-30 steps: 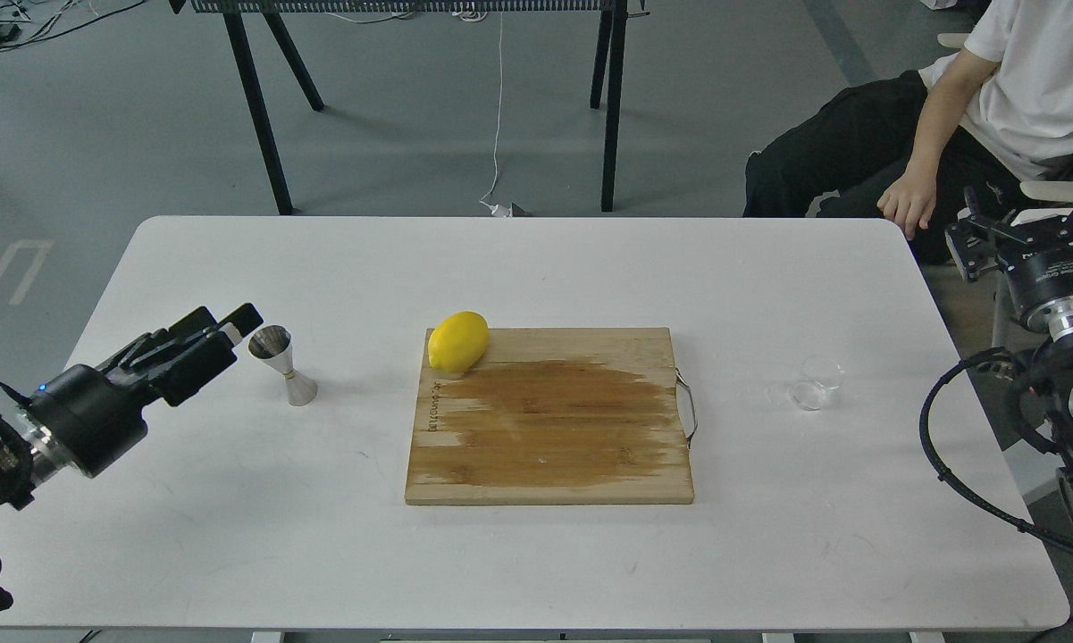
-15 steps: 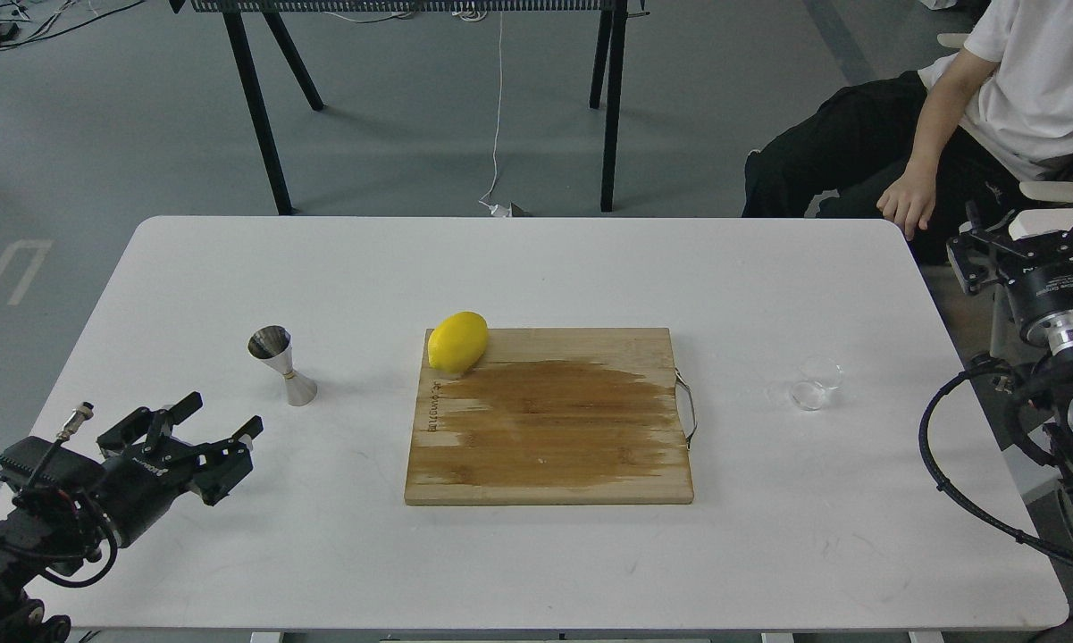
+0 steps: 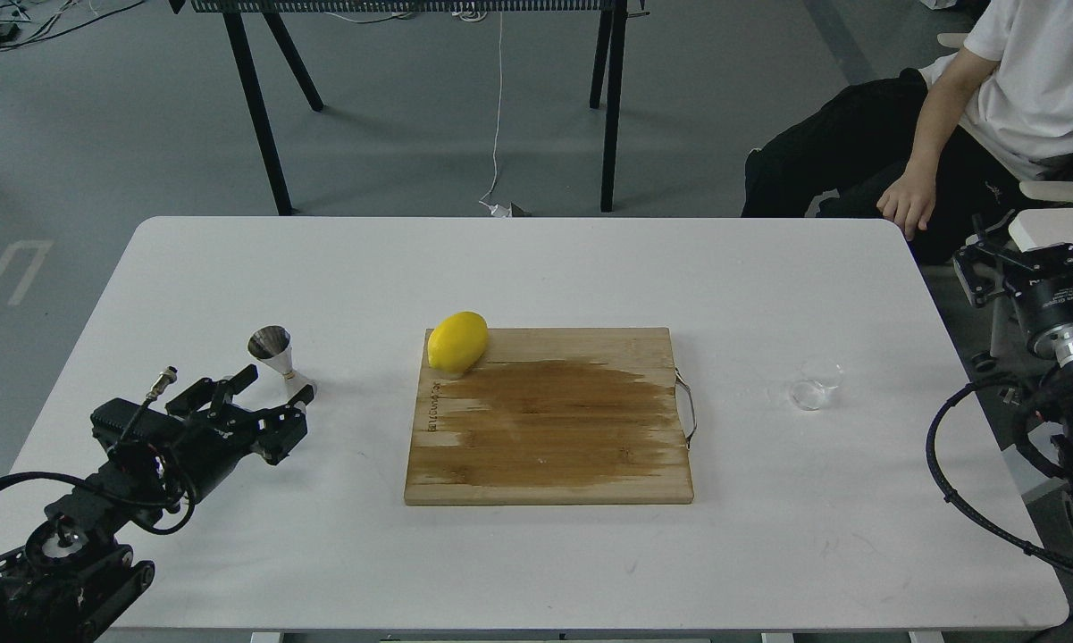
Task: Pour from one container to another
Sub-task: 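Close the left gripper around the steel jigger, then carry the jigger with the left gripper onto the cutting board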
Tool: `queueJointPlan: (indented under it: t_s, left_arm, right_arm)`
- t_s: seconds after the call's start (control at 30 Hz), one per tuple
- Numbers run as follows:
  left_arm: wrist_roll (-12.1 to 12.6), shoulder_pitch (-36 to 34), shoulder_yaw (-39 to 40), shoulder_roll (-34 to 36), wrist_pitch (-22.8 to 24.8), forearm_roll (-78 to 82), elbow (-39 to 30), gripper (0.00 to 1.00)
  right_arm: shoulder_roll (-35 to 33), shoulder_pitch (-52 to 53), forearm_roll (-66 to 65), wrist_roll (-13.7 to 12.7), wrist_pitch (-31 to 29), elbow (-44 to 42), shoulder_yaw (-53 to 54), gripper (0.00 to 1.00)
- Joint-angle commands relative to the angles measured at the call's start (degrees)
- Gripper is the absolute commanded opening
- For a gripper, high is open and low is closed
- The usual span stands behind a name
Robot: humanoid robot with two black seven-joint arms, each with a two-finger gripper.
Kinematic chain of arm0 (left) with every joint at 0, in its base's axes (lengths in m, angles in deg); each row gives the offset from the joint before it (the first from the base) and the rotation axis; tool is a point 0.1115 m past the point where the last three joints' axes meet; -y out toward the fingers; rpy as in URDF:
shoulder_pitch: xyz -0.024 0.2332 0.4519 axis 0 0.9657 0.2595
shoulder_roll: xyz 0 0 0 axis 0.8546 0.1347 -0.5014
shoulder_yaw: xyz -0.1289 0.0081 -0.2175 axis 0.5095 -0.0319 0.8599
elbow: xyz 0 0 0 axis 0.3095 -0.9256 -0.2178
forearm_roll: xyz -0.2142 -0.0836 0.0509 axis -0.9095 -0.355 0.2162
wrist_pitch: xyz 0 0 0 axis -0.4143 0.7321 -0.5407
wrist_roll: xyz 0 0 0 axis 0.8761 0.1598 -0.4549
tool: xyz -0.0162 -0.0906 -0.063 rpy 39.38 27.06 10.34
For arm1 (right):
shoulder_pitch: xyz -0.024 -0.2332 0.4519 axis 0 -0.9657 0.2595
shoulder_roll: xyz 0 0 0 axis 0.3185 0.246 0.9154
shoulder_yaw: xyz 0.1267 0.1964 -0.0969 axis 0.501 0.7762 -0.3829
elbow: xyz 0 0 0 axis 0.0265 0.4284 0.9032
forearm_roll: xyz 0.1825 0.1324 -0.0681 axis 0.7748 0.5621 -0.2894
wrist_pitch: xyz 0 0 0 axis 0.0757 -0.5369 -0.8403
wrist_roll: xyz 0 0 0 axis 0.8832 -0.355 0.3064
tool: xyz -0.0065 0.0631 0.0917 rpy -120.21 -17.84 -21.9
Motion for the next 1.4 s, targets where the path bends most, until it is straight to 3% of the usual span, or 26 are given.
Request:
queueJointPlan:
  t_s: [0.0,0.07,0.17,0.27,0.53,0.83,1.2,1.37]
  left_arm:
    - [0.15,-1.53,0.00,-1.97,0.11,0.15,3.74,0.84]
    - [0.07,-2.41,-0.09,-2.14,0.11,0.15,5.15,0.82]
    - [0.07,-3.20,-0.09,-2.85,0.11,0.06,5.86,0.68]
    - [0.07,-4.09,-0.09,-2.94,0.11,-0.03,6.21,0.61]
    - [0.07,-4.44,-0.35,-2.94,0.20,0.15,6.47,0.30]
    - [0.33,-4.96,-2.20,-2.94,-0.12,-0.99,6.39,0.11]
    - [0.42,-12.25,-2.72,-1.18,-0.12,-4.16,0.50,0.09]
    - [0.42,-16.47,-4.74,-3.72,-0.12,0.75,-0.12,0.08]
  right_arm:
    - [0.00,-0.06,0.00,-0.01,0.00,0.08,-0.01,1.00]
    - [-0.09,-0.06,0.00,-0.01,0.00,0.08,-0.01,1.00]
    - [-0.09,-0.06,0.00,-0.01,0.00,0.00,-0.01,1.00]
    - [-0.09,-0.06,0.00,-0.01,0.00,0.00,-0.01,1.00]
    - [-0.09,-0.06,-0.09,-0.01,0.00,0.00,-0.09,1.00]
    - [-0.18,-0.06,-0.09,-0.01,0.00,-0.09,-0.01,1.00]
    - [-2.37,-0.24,0.00,0.08,0.00,0.08,0.17,1.00]
    - [-2.73,-2.25,0.08,-0.01,0.00,0.17,1.84,1.00]
